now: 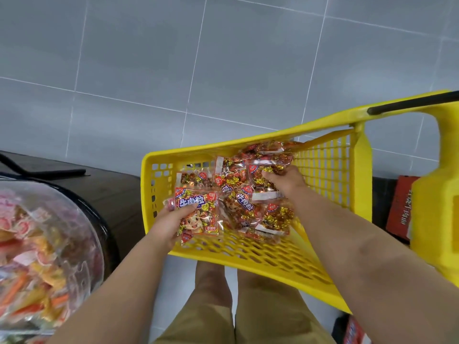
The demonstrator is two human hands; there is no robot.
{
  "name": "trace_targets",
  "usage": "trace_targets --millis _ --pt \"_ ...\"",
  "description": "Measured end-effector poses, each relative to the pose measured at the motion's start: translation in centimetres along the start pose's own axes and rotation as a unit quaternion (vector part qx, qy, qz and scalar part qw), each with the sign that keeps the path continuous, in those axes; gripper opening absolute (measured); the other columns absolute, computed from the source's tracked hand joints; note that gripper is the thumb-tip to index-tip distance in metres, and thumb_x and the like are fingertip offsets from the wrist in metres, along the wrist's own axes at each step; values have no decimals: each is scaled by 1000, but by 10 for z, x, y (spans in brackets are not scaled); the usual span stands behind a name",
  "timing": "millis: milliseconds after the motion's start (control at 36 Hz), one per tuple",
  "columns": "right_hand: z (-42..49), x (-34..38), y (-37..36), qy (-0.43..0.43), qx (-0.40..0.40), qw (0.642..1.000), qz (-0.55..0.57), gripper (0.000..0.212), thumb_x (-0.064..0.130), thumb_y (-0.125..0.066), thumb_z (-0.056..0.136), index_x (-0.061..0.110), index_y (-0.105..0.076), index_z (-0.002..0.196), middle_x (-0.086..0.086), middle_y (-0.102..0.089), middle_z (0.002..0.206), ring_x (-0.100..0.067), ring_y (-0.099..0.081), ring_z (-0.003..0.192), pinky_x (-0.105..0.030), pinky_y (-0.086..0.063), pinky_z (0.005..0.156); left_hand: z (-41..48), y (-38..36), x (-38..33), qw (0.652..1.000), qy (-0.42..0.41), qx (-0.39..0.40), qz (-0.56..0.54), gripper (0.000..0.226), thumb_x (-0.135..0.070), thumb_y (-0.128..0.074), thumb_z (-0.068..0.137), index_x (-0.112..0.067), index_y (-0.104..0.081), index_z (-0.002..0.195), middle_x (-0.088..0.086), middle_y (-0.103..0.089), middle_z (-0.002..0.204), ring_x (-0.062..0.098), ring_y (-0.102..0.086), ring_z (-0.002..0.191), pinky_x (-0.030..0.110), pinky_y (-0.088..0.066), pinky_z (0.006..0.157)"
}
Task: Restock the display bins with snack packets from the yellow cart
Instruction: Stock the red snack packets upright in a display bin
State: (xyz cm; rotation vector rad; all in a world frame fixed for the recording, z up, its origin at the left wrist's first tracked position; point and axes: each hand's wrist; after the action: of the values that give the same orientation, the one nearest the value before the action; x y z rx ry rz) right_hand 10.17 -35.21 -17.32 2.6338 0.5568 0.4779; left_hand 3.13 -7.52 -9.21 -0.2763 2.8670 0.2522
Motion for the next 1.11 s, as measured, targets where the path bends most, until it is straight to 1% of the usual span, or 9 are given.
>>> trace_targets --millis 139,306,500,611,722,833,917,1028,1111 --pt "-21 -2 8 -8 2 995 98 87 41 -80 71 12 -37 141 -11 -42 145 -31 -42 130 -38 -38 101 -18 -4 -1 1000 -8 1 -17 29 -17 -77 78 -21 -62 103 11 -73 103 32 -69 94 54 -53 88" --pt "-67 5 16 14 128 983 131 96 45 -78 71 16 -27 147 -7 -31 151 -30 -35 135 -48 -34 103 -57 -5 -1 997 -46 6 -65 21 -8 -71 83 -22 -62 95 5 -76 87 22 -73 73 31 -57 54" --pt "-132 37 0 73 242 959 127 81 28 -75 79 25 -26 143 -10 -28 152 -29 -24 139 -50 -20 110 -103 27 13 985 -85 -10 -152 16 -6 -69 85 -16 -63 96 6 -76 82 20 -73 68 28 -55 49" --pt "-173 56 -20 137 252 954 92 87 28 -74 80 24 -19 147 -12 -30 151 -30 -29 137 -47 -25 108 -128 60 34 975 -111 -32 -191 18 -7 -71 82 -15 -64 97 11 -75 91 25 -73 72 30 -56 54" --pt "-218 64 -48 182 257 948 43 79 29 -74 79 23 -27 143 -3 -41 136 -26 -44 125 -42 -39 92 -152 101 63 958 -138 -62 -243 23 -9 -72 82 -14 -62 102 10 -75 88 26 -72 74 36 -57 63" --pt "-272 63 -92 249 266 931 -7 34 15 -75 77 17 -58 106 -5 -67 105 -9 -67 72 -24 -51 54 -177 152 99 931 -167 -79 -314 31 -8 -72 81 -13 -59 109 14 -73 98 32 -71 87 46 -57 78" --pt "-315 58 -137 276 300 913 -30 38 7 -71 78 7 -58 114 -13 -70 97 -26 -69 85 -40 -58 74 -198 197 133 908 -182 -105 -363 30 -7 -72 81 -13 -60 107 17 -71 104 35 -68 94 49 -55 86" --pt "-371 46 -205 330 346 875 -69 24 7 -69 79 17 -63 100 -12 -70 100 -22 -69 86 -35 -56 73 -224 258 181 880 -207 -158 -398 30 -9 -75 79 -18 -62 105 11 -75 91 27 -73 77 37 -58 56" --pt "-411 35 -254 361 377 847 -103 43 21 -73 72 18 -62 113 -4 -68 110 -18 -66 98 -36 -52 88 -241 298 216 866 -221 -186 -408 36 -12 -78 77 -17 -63 109 14 -74 96 34 -71 86 59 -56 73"
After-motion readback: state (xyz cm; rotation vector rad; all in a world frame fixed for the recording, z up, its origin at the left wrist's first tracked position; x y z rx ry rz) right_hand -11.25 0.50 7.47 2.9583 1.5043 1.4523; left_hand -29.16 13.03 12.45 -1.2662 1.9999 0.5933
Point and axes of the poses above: each hand's wrist, its own z-axis towards the middle knuckle, its own y-axis out of the back of the hand, x = y × z
